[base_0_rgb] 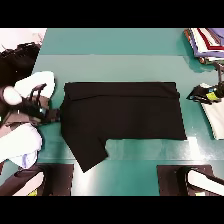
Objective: Fold the shirts.
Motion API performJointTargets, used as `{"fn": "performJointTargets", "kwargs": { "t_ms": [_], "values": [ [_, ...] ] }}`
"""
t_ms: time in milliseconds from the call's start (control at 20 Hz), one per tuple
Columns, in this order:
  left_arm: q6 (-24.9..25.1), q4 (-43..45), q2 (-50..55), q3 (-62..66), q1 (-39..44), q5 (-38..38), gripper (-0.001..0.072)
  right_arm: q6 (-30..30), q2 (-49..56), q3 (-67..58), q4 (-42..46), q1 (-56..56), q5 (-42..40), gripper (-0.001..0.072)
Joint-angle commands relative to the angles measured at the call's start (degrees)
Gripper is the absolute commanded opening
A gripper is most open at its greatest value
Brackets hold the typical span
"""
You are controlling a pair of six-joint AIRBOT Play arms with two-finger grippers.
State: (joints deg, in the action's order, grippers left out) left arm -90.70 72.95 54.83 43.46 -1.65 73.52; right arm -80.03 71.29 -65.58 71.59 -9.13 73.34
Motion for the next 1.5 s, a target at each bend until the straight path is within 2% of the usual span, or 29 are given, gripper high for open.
{"fn": "performJointTargets", "kwargs": {
  "t_ms": [0, 150, 450, 650, 700, 750, 800, 900, 1050, 1150, 1250, 1450],
  "values": [
    [-5.0, -4.3, -11.3, -14.1, 0.0, 1.3, 0.0498, 0.2, -6.6, 5.6, -0.1, -1.1, -3.1, 0.0436],
    [-5.0, -8.6, -12.7, -20.4, 0.0, -0.8, 0.0498, 0.2, -7.9, 5.5, -0.1, -0.9, -3.2, 0.0435],
    [-4.7, -14.8, -12.7, -26.2, 0.1, -10.5, 0.0497, 0.2, -7.9, 5.2, -1.8, -0.9, -2.7, 0.0435],
    [0.6, -21.6, -12.7, -28.4, 0.1, -14.7, 0.0495, 0.2, -7.9, 5.2, -2.7, -0.8, -2.4, 0.0435],
    [0.7, -22.0, -12.7, -28.4, 0.1, -14.8, 0.0411, 0.2, -7.9, 5.2, -2.6, -1.0, -1.6, 0.0436],
    [1.1, -22.3, -12.7, -28.4, 0.1, -14.7, 0.0116, 0.2, -7.9, 5.2, -2.6, -1.5, -0.3, 0.0436],
    [2.3, -22.9, -12.7, -28.2, 0.1, -14.4, 0.0022, 0.3, -7.9, 5.4, -2.5, -2.7, 1.6, 0.0435],
    [2.7, -22.4, -12.7, -26.6, 0.1, -12.2, 0.002, 1.1, -8.5, 7.8, -2.4, -6.5, 4.4, 0.0436],
    [4.2, -22.3, -12.7, -22.9, 0.1, -10.0, 0.002, 1.0, -11.7, 17.7, -1.0, -15.7, 5.1, 0.0441],
    [4.2, -22.3, -12.7, -20.7, 0.1, -10.1, 0.002, 1.0, -12.4, 24.7, -1.6, -22.5, 5.8, 0.0522],
    [4.2, -22.3, -12.7, -19.3, 0.1, -10.4, 0.0021, 1.1, -12.4, 29.9, -3.2, -27.1, 6.0, 0.0522],
    [4.2, -22.3, -12.7, -19.0, 0.1, -10.9, 0.0021, 1.6, -12.4, 35.6, -5.3, -26.2, 3.3, 0.0506]
  ]
}}
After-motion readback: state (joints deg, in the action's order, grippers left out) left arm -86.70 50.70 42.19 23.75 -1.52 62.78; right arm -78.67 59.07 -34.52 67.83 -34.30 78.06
